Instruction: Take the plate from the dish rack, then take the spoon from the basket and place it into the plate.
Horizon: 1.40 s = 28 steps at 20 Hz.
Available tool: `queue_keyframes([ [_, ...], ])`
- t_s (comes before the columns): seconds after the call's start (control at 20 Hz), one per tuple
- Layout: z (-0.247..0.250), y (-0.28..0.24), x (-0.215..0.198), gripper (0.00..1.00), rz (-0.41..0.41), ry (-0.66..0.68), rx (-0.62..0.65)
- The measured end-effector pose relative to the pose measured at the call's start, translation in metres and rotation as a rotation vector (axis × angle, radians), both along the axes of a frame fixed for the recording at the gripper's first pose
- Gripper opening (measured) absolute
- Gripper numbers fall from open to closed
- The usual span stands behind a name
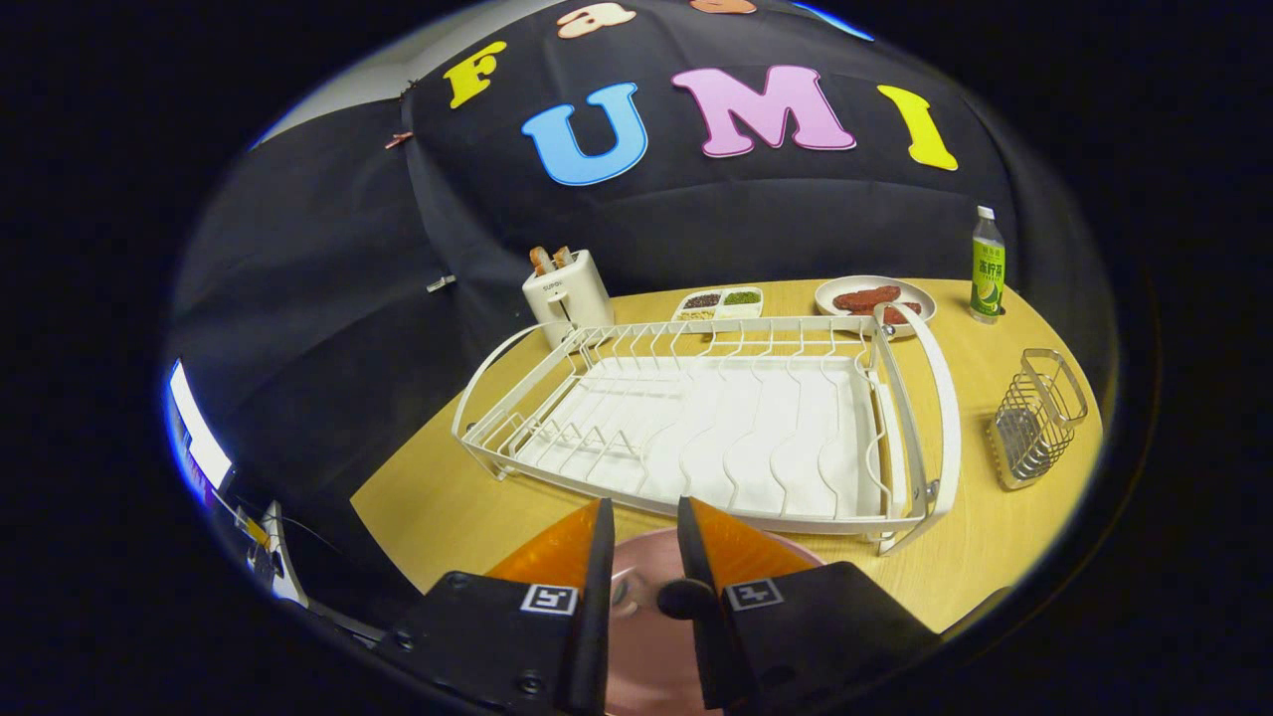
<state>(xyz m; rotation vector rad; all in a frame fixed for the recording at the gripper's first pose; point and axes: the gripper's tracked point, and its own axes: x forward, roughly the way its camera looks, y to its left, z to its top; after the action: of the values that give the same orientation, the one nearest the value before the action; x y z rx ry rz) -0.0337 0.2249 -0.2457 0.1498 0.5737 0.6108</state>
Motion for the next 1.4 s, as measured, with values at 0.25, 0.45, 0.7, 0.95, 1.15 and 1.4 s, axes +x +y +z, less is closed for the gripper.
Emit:
queue_keyframes([
  [0.25, 0.008, -0.029, 0.004, 0.99, -0.025, -0.059, -0.079],
  [0.45, 0.032, -0.048, 0.013, 0.99, -0.044, -0.136, -0.134],
  [0.7, 0.111, -0.078, 0.032, 0.99, -0.144, -0.297, -0.142],
  [0.95, 0.212, -0.121, 0.038, 0.98, -0.315, -0.47, -0.065],
  [1.15, 0.26, -0.169, 0.028, 0.98, -0.428, -0.554, -0.054],
  [1.4, 0.286, -0.23, -0.003, 0.98, -0.567, -0.579, -0.053],
])
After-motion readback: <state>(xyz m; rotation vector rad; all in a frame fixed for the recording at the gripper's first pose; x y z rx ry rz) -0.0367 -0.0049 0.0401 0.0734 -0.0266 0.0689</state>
